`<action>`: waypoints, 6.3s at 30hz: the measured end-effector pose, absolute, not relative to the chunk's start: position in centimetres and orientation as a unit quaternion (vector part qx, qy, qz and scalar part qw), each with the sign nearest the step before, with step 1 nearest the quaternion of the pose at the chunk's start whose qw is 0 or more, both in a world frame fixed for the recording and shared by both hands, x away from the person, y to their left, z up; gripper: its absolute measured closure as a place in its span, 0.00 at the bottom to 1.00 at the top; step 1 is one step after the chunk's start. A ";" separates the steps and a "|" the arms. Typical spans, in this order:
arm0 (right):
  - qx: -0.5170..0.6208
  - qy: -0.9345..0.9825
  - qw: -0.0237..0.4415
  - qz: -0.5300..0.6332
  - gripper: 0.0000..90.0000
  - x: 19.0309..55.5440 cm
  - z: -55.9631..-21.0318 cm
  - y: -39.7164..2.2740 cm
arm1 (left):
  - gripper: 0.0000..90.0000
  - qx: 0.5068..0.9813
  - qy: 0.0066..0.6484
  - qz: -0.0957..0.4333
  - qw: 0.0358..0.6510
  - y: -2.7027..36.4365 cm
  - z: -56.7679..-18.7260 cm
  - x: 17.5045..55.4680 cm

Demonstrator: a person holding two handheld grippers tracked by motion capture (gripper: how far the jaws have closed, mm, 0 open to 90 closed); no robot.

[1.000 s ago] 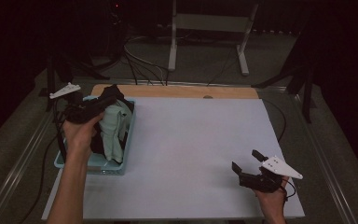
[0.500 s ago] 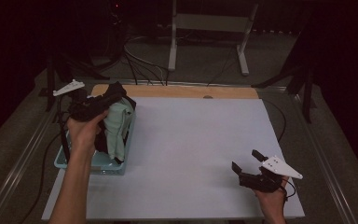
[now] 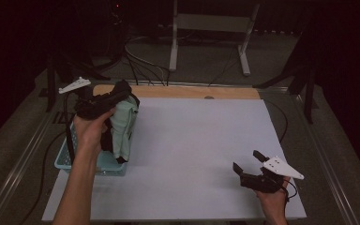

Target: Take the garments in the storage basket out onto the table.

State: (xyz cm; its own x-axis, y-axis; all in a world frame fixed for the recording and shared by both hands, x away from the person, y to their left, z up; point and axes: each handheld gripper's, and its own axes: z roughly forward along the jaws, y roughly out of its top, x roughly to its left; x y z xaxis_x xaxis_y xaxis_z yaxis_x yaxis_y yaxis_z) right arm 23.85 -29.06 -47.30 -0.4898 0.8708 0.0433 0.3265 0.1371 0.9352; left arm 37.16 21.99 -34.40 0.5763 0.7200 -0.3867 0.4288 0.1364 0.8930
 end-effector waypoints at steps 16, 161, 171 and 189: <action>0.427 0.702 0.272 0.501 0.09 23.9 -47.3 -29.2 | 0.77 0.660 0.414 0.106 0.618 18.9 -33.3 37.6; 0.427 0.702 0.272 0.501 0.09 23.9 -47.2 -29.5 | 0.15 0.731 0.377 -0.012 0.568 4.8 -40.3 39.0; 0.428 0.701 0.272 0.502 0.09 23.9 -47.2 -29.5 | 0.00 0.718 0.390 0.022 0.577 6.3 -40.6 38.8; 0.427 0.701 0.273 0.503 0.09 23.8 -47.2 -29.5 | 0.00 0.721 0.387 0.088 0.568 9.3 -39.2 37.9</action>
State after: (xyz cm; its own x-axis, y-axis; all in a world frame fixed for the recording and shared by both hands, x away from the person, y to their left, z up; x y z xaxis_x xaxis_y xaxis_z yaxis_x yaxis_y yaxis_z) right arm 23.83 -29.47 -47.21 -0.4875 0.8718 0.0469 0.3238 0.1307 0.9370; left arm 37.93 9.27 -39.17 0.6846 0.6585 -0.3127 0.4574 -0.0540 0.8876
